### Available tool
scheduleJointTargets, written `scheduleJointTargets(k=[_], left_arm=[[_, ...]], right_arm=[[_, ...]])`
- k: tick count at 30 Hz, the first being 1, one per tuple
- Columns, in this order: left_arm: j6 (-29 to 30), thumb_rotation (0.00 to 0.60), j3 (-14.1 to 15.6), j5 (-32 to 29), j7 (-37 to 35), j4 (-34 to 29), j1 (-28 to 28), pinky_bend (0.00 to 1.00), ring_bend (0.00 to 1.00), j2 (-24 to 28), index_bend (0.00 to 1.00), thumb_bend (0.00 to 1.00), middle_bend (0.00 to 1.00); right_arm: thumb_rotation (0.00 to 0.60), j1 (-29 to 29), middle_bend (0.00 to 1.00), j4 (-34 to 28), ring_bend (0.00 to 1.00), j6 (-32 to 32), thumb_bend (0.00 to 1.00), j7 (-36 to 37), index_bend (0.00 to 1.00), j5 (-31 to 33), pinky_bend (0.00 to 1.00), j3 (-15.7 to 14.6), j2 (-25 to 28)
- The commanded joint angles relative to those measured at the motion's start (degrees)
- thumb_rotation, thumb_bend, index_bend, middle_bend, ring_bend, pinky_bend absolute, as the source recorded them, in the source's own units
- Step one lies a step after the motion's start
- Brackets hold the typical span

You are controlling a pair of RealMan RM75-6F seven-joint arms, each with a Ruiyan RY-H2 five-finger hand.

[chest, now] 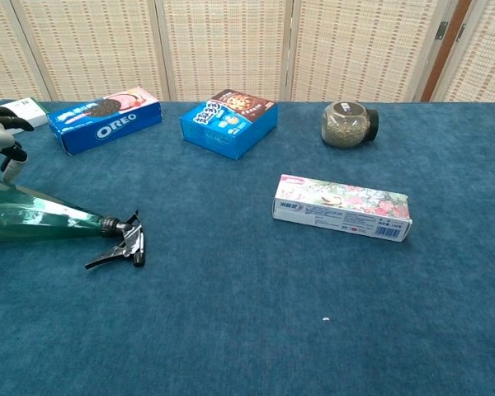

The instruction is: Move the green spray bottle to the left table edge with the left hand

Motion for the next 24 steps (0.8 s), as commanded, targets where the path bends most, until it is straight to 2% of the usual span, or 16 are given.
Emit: scheduleJointTargets(k=[1,8,14,18,19,21,22,24], left_arm=[[0.2,0.600,0.2,-0.8,0.6,-0.5,-0.2,0.00,0.04,0.2,0.46,1.00,0.41],[1.3,0.600,0.3,-0.9,0.1,-1.2,-0.1,0.00,0.04,0.5,0.44,1.00,0.40],[2.4,0.600,0.0,0.6,-2.2,-1.9,0.2,0.00,0.04,1.2,0.27,1.00,0.27],[3.3,0.600,-0.6,1.1,-3.4,-2.8,0.4,0.00,0.03,2.0,0.19,1.00,0.20],[3.5,0.600,-0.9,1.1,-4.3,-3.3,0.5,0.00,0.03,2.3,0.17,0.93,0.18],[3.4,0.600,-1.4,0.8,-6.0,-4.4,0.6,0.00,0.03,3.1,0.16,0.73,0.16],[3.2,0.600,-1.7,0.7,-7.2,-5.2,0.6,0.00,0.03,3.6,0.15,0.55,0.16],[2.8,0.600,-2.2,0.4,-9.3,-6.8,0.8,0.00,0.03,4.4,0.15,0.33,0.16]], right_arm=[[0.600,0.0,0.16,0.0,0.21,0.0,0.00,0.0,0.11,0.0,0.41,0.0,0.0],[0.600,0.1,0.16,-0.2,0.21,-0.1,0.00,-0.1,0.11,0.0,0.41,0.0,0.0],[0.600,0.1,0.16,-0.4,0.21,0.2,0.00,-0.3,0.11,0.0,0.41,0.2,0.3],[0.600,0.1,0.16,-0.6,0.21,0.5,0.00,-0.5,0.11,0.1,0.41,0.4,0.6],[0.600,0.1,0.16,-0.7,0.21,0.6,0.00,-0.6,0.11,0.1,0.41,0.4,0.7],[0.600,0.0,0.16,-0.9,0.21,1.0,0.00,-0.7,0.11,0.1,0.41,0.6,1.0],[0.600,-0.1,0.16,-1.0,0.21,1.3,0.00,-0.7,0.11,0.1,0.41,0.8,1.2],[0.600,-0.2,0.16,-1.2,0.21,1.7,0.00,-0.8,0.11,0.2,0.41,1.0,1.5]])
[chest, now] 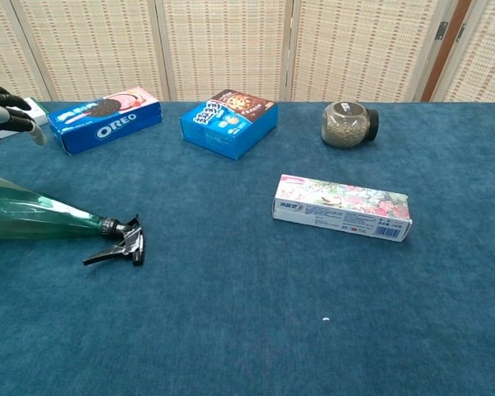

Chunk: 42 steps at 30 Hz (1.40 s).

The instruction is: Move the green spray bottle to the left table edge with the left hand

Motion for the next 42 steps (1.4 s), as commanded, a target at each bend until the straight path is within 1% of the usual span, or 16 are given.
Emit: scheduleJointTargets(k=[1,3,4,5,7,12,17,21,25,29,33,37,42], left_arm=[[-0.8,0.600,-1.2,-0.6,-4.2,-3.2,0.3,0.00,0.03,1.8,0.14,0.25,0.16],[-1.4,0.600,-1.5,-0.8,-6.2,-4.7,0.3,0.00,0.03,2.5,0.14,0.12,0.16],[-1.7,0.600,-1.7,-0.7,-7.2,-5.6,0.4,0.00,0.02,2.9,0.14,0.08,0.15],[-1.9,0.600,-1.7,-0.7,-7.9,-6.2,0.4,0.00,0.02,3.1,0.14,0.04,0.14],[-2.1,0.600,-1.9,-0.4,-9.4,-7.4,0.6,0.00,0.02,3.5,0.14,0.00,0.13],[-2.4,0.600,-1.9,-0.2,-12.0,-9.2,1.0,0.00,0.01,3.6,0.14,0.00,0.12],[-2.0,0.600,-1.8,0.3,-13.7,-9.4,1.4,0.00,0.00,1.8,0.14,0.00,0.12],[-2.5,0.600,-1.5,0.4,-14.2,-8.0,1.3,0.00,0.00,-0.2,0.14,0.00,0.12],[-3.7,0.600,-1.4,-0.8,-14.0,-6.0,0.7,0.00,0.00,-2.2,0.14,0.00,0.12],[-4.6,0.600,-1.1,-2.2,-13.1,-4.1,-0.1,0.00,0.00,-3.8,0.15,0.00,0.12],[-5.4,0.600,-0.7,-5.3,-10.5,-2.7,-1.1,0.00,0.00,-5.0,0.16,0.00,0.13],[-5.8,0.600,-0.5,-7.9,-9.0,-1.7,-2.0,0.00,0.00,-5.8,0.18,0.00,0.15],[-5.8,0.600,0.2,-9.7,-7.1,-0.8,-2.9,0.00,0.00,-6.5,0.21,0.00,0.17]], right_arm=[[0.600,-0.2,0.16,-0.3,0.21,0.6,0.00,-0.2,0.11,0.1,0.41,0.3,0.5],[0.600,-0.2,0.16,-0.5,0.21,0.8,0.00,-0.3,0.11,0.1,0.41,0.4,0.8],[0.600,-0.3,0.16,-0.7,0.21,0.9,0.00,-0.4,0.11,0.1,0.41,0.4,1.0],[0.600,-0.3,0.16,-0.8,0.21,1.0,0.00,-0.5,0.11,0.1,0.41,0.5,1.1],[0.600,-0.3,0.16,-1.0,0.21,1.1,0.00,-0.6,0.11,0.1,0.41,0.5,1.4],[0.600,-0.4,0.16,-1.3,0.21,1.5,0.00,-0.7,0.11,0.3,0.41,0.8,1.8],[0.600,-0.6,0.16,-1.6,0.21,1.8,0.00,-0.9,0.11,0.3,0.41,0.9,2.2],[0.600,-0.7,0.16,-1.7,0.21,2.0,0.00,-0.8,0.11,0.5,0.41,1.0,2.5],[0.600,-0.9,0.16,-1.5,0.21,1.9,0.00,-0.6,0.11,0.7,0.41,1.0,2.6],[0.600,-1.0,0.16,-1.5,0.21,2.1,0.00,-0.6,0.11,0.7,0.41,0.9,2.6],[0.600,-1.2,0.16,-1.4,0.21,2.1,0.00,-0.4,0.11,0.7,0.41,0.8,2.6],[0.600,-1.2,0.16,-1.1,0.21,1.9,0.00,-0.2,0.11,0.8,0.41,0.7,2.5],[0.600,-1.3,0.16,-0.8,0.21,1.7,0.00,0.0,0.11,0.8,0.41,0.6,2.3]])
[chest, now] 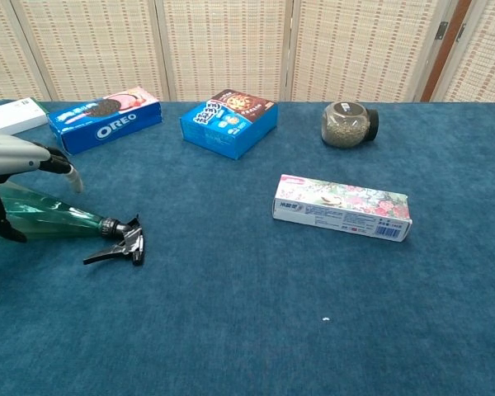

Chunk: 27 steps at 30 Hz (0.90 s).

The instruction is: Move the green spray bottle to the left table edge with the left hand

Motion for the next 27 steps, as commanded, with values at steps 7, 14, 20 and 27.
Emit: scheduleJointTargets(k=[7,14,20,27], left_arm=[[0.4,0.600,1.2,-2.0,2.8,1.2,-1.2,0.00,0.00,-1.4,0.24,0.00,0.19],[0.5,0.600,1.7,-3.2,3.3,2.0,-1.7,0.00,0.00,-2.0,0.32,0.00,0.24],[0.8,0.600,2.4,-3.4,3.9,2.9,-1.9,0.00,0.02,-2.6,0.38,0.00,0.29],[1.4,0.600,3.2,-3.1,4.7,3.2,-1.9,0.00,0.03,-2.7,0.41,0.00,0.30]], right_arm=[[0.600,0.0,0.16,0.2,0.21,-0.4,0.00,0.1,0.11,-0.1,0.41,-0.2,-0.3],[0.600,0.0,0.16,0.4,0.21,-0.6,0.00,0.3,0.11,-0.1,0.41,-0.4,-0.6],[0.600,0.0,0.16,0.5,0.21,-0.8,0.00,0.3,0.11,-0.2,0.41,-0.5,-0.8],[0.600,0.0,0.16,0.5,0.21,-1.0,0.00,0.2,0.11,-0.1,0.41,-0.5,-0.9]])
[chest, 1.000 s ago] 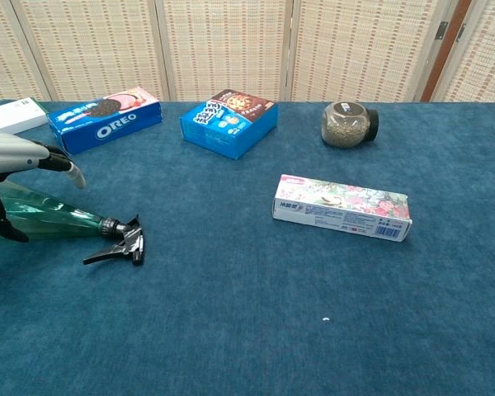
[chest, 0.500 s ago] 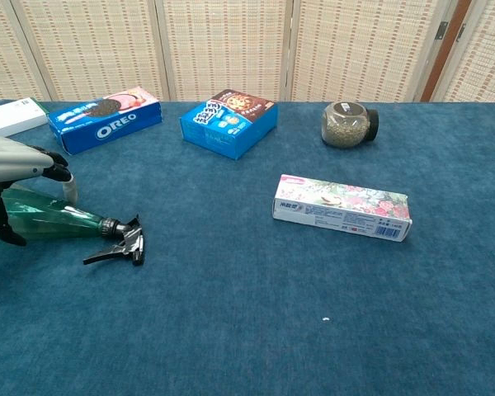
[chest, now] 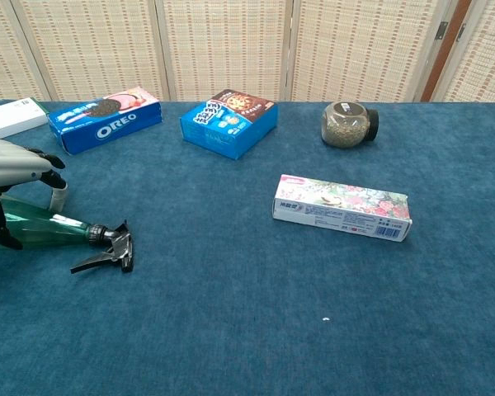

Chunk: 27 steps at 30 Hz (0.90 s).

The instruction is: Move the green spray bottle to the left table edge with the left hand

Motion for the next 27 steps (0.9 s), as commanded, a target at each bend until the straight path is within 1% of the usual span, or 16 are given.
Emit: scheduleJointTargets(k=[1,6,12,15,17,20,27], left_arm=[[0.0,0.600,0.3,0.0,0.3,0.0,0.0,0.00,0.03,0.0,0.41,0.00,0.30],[0.3,0.600,0.7,-0.5,1.1,0.0,-0.1,0.00,0.03,0.1,0.40,0.00,0.28],[0.3,0.600,1.2,-1.7,2.3,-0.2,-0.5,0.00,0.04,0.0,0.41,0.00,0.29],[0.5,0.600,1.2,-2.0,2.6,-0.1,-0.6,0.00,0.08,-0.2,0.42,0.00,0.34],[0.7,0.600,1.2,-2.0,2.5,-0.2,-0.6,0.00,0.12,-0.2,0.45,0.00,0.38],[1.4,0.600,1.1,-1.1,1.9,-0.2,-0.3,0.00,0.14,-0.2,0.50,0.00,0.41],[2.9,0.600,0.5,0.8,-0.1,-1.0,0.7,0.00,0.18,0.5,0.56,0.00,0.47]], right_arm=[[0.600,0.0,0.16,0.0,0.21,-0.1,0.00,0.0,0.11,0.0,0.41,0.0,0.0],[0.600,0.0,0.16,0.0,0.21,-0.2,0.00,0.0,0.11,0.0,0.41,-0.1,-0.2],[0.600,0.0,0.16,0.0,0.21,-0.3,0.00,0.1,0.11,0.0,0.41,-0.1,-0.2],[0.600,0.0,0.16,0.1,0.21,-0.4,0.00,0.1,0.11,0.0,0.41,-0.2,-0.2],[0.600,0.0,0.16,0.1,0.21,-0.4,0.00,0.1,0.11,0.0,0.41,-0.2,-0.3],[0.600,0.0,0.16,0.1,0.21,-0.4,0.00,0.2,0.11,0.0,0.41,-0.2,-0.3],[0.600,0.0,0.16,0.0,0.21,-0.3,0.00,0.1,0.11,-0.1,0.41,-0.1,-0.3]])
